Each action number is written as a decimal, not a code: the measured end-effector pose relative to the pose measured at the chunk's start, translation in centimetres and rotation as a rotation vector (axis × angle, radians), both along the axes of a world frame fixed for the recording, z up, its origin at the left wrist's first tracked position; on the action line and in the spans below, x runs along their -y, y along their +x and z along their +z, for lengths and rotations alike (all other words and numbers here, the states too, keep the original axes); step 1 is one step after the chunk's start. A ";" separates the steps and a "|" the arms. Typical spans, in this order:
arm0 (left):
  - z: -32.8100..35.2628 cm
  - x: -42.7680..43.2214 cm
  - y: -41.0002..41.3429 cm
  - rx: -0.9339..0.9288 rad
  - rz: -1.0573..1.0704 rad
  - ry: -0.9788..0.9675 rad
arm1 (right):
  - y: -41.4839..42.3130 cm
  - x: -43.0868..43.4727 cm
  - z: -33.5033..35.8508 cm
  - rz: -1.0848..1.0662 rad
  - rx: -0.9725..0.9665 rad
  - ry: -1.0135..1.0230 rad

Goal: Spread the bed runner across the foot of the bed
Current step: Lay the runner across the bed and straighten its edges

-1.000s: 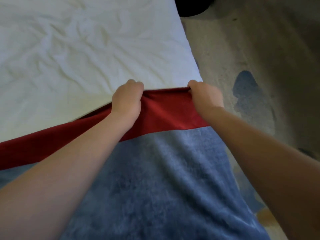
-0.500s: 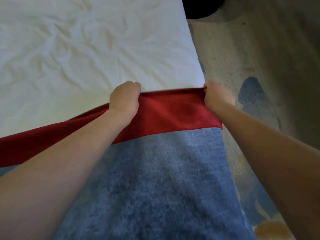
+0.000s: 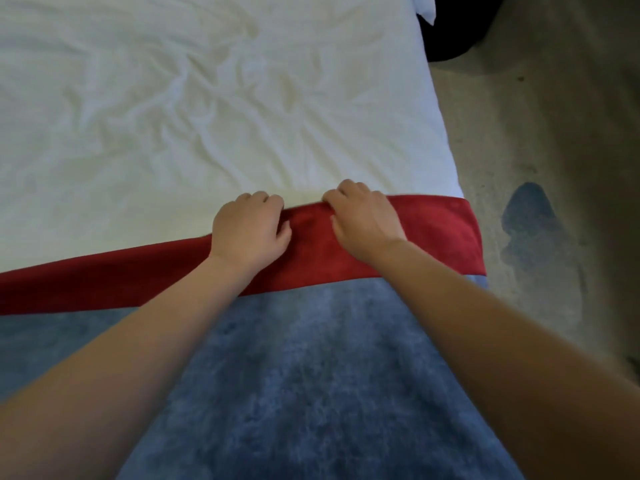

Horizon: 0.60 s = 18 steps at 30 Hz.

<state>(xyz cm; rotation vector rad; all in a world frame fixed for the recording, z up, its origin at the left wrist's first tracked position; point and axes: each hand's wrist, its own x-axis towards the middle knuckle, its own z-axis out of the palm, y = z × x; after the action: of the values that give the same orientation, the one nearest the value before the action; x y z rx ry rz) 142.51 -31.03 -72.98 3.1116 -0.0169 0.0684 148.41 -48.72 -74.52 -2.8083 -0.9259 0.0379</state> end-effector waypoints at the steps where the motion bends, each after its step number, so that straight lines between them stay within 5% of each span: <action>1: -0.3 -1.3 -0.7 -0.016 0.001 0.013 | -0.5 -1.5 -0.2 0.029 0.009 -0.011; 9: -0.9 -10.7 -3.6 -0.095 0.081 0.010 | -2.1 -10.3 -1.0 0.025 -0.009 -0.048; 15: -1.2 -15.6 -3.9 -0.133 -0.054 0.146 | -1.7 -13.4 -1.1 -0.038 0.022 -0.149; 18: -0.7 -16.6 -3.4 -0.186 -0.106 0.016 | -1.6 -13.7 -1.4 -0.087 0.024 -0.166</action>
<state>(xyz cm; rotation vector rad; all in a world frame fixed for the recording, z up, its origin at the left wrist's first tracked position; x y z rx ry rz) 139.10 -14.39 -73.68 3.1123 -0.1781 -0.2240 146.80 -35.01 -75.88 -3.0054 -0.8412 0.0729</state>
